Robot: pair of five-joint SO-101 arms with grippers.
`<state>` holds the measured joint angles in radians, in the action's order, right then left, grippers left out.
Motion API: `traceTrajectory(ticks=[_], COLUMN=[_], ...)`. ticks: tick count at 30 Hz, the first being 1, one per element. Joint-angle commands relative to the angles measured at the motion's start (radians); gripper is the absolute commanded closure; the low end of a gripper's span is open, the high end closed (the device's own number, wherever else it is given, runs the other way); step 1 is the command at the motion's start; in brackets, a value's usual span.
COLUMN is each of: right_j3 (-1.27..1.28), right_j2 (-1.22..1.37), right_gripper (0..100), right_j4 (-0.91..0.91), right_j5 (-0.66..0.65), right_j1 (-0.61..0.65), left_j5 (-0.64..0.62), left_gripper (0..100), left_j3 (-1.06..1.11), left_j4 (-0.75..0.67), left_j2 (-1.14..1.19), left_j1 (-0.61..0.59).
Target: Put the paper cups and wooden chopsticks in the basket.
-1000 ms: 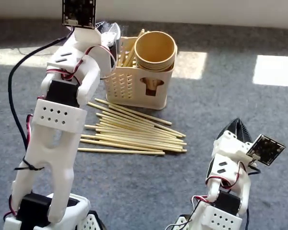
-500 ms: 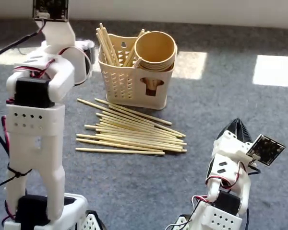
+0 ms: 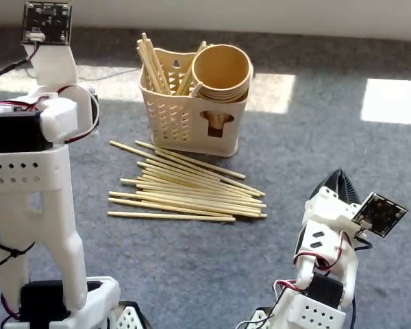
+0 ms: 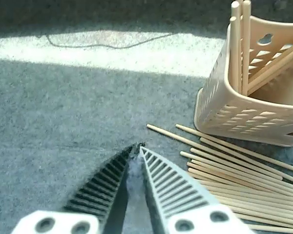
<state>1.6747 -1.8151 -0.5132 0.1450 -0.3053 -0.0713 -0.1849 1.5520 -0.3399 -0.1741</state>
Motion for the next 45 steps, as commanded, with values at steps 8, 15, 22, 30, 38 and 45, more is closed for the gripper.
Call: traceTrajectory(ticks=[8, 15, 22, 30, 38, 45], right_j3=[0.099, 0.097, 0.041, -0.163, -0.406, -0.719], right_j2=[-0.007, -0.007, -0.007, 0.004, 0.039, 0.46], right_gripper=[99.2, 99.2, 99.1, 99.1, 99.1, 99.1], right_j4=[0.025, 0.022, -0.145, -0.46, -0.644, -0.754], right_j5=[-0.012, -0.103, -0.227, -0.431, -0.589, -0.589], right_j1=[0.01, 0.012, 0.102, 0.374, 0.588, 0.734], left_j5=[0.015, 0.014, 0.014, 0.014, 0.014, 0.014], left_gripper=[100, 100, 100, 100, 100, 100], left_j3=[0.348, 0.76, 1.041, 1.302, 1.405, 1.405], left_j4=[-0.081, -0.296, -0.448, -0.651, -0.778, -0.779], left_j2=[-0.237, -0.484, -0.576, -0.582, -0.582, -0.581], left_j1=[-0.124, -0.211, -0.323, -0.423, -0.464, -0.463])
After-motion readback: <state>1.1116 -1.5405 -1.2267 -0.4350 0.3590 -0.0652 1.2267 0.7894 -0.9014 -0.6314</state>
